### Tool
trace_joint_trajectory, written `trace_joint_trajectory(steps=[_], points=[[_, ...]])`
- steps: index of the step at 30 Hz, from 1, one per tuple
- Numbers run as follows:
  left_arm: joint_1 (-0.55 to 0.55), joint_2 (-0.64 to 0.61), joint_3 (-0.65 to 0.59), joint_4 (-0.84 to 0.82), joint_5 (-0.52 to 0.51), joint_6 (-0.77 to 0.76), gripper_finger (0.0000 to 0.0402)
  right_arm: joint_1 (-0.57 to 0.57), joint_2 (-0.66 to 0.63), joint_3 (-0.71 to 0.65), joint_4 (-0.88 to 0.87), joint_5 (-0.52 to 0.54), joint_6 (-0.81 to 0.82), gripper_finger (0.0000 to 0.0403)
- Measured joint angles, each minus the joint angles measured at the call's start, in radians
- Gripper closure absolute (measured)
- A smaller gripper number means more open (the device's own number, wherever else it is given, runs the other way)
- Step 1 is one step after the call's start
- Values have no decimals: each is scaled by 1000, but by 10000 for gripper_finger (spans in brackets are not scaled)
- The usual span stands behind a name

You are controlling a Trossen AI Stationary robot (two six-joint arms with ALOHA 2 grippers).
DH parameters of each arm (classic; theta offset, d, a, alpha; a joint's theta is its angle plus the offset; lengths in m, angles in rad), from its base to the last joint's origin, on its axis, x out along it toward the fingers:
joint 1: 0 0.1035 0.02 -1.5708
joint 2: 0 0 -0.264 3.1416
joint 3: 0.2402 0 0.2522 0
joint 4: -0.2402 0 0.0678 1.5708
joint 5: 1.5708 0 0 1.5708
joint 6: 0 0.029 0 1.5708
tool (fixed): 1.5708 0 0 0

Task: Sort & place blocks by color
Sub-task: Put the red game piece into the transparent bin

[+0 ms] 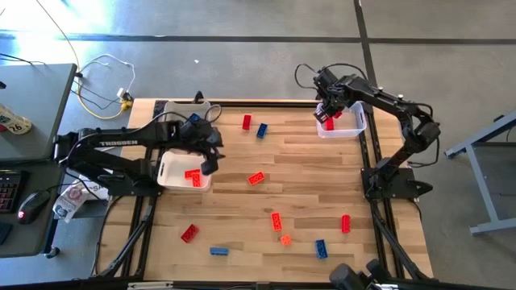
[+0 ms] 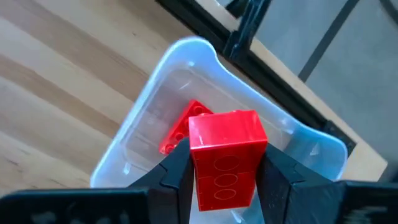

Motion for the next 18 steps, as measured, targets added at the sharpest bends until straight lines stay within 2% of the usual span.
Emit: trace_joint_trajectory(steps=[9, 18], points=[[-160, 0, 0, -38, 36, -80, 218, -38, 1, -135, 74, 14, -10, 296], [-296, 6, 0, -41, 33, -119, 218, -91, 1, -178, 111, -2, -10, 296]])
